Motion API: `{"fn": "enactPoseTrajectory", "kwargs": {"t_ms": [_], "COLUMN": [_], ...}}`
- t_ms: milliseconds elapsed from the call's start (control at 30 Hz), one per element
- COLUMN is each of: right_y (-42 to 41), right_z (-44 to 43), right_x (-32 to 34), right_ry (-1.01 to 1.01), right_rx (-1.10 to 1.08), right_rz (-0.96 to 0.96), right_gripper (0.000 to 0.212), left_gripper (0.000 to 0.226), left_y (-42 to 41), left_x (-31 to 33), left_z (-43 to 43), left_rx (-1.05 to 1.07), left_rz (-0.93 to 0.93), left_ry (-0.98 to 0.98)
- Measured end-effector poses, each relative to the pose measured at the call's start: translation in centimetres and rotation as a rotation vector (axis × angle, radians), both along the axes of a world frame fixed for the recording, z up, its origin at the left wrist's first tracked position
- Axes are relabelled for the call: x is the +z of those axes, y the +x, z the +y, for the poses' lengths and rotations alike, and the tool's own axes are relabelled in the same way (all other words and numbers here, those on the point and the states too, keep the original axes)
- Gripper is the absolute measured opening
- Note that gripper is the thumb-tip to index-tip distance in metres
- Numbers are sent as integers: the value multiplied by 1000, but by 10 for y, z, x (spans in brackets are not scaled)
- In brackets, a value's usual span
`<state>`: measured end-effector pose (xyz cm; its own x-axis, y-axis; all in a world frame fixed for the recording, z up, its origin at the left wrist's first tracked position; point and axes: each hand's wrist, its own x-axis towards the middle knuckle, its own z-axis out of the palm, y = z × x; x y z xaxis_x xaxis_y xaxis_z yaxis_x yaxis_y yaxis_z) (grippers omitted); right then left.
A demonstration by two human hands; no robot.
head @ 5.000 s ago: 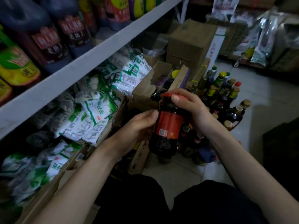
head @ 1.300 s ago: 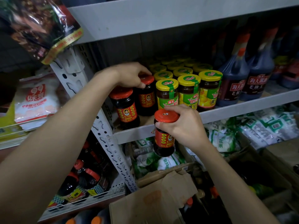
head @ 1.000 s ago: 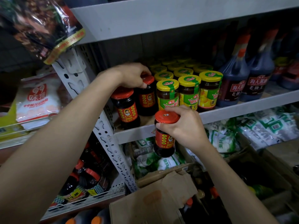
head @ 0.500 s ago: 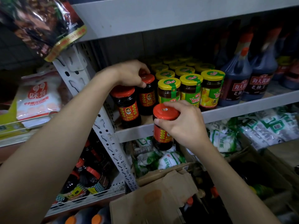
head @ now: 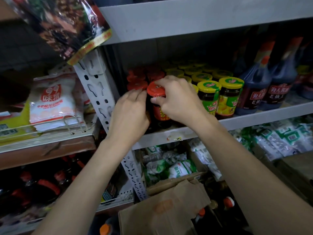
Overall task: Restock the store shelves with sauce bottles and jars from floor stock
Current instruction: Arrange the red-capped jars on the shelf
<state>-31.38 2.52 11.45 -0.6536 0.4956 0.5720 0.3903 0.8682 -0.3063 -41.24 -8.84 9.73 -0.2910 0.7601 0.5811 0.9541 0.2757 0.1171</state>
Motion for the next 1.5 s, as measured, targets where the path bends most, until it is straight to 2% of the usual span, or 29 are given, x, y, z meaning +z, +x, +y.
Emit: {"fn": "enactPoseTrajectory", "kwargs": {"t_ms": [133,233,300,467,533,600,833,967,1100,1267,1333,1500], "right_y": [-4,-4,-5,-7,-4,-1,-11,-13,-5,-4,-4,-5], "right_z": [5,10,13,17,17,16,22,19,16,19,19,21], "right_x": [-4,0,7,17,15,10,14,9,-6,-14,-16,-11], "right_ry": [81,130,122,48,19,30,66,102,135,252,240,143], "right_rx": [-24,24,28,28,56,81,80,49,73,12,-5,20], "right_rz": [-110,-95,-77,-142,-177,-230,-417,-398,-345,-381,-357,-322], "right_gripper": [45,30,23,22,33,55,93,79,80,85,85,68], "left_gripper": [55,55,55,52,52,51,50,50,51,52,52,50], "left_y": [-3,-2,-3,-4,-4,-4,-5,-5,-7,-7,-6,-3], "left_x": [-5,-10,-9,-6,-6,-6,-8,-8,-11,-15,-16,-15], "left_z": [0,2,4,4,3,3,2,1,2,4,5,9], "left_rx": [39,22,13,12,6,4,2,6,8,21,37,60], "left_rz": [35,50,55,50,54,50,57,58,70,77,64,3], "left_ry": [-18,-24,-35,-29,-32,-43,-47,-41,-20,10,44,81]}}
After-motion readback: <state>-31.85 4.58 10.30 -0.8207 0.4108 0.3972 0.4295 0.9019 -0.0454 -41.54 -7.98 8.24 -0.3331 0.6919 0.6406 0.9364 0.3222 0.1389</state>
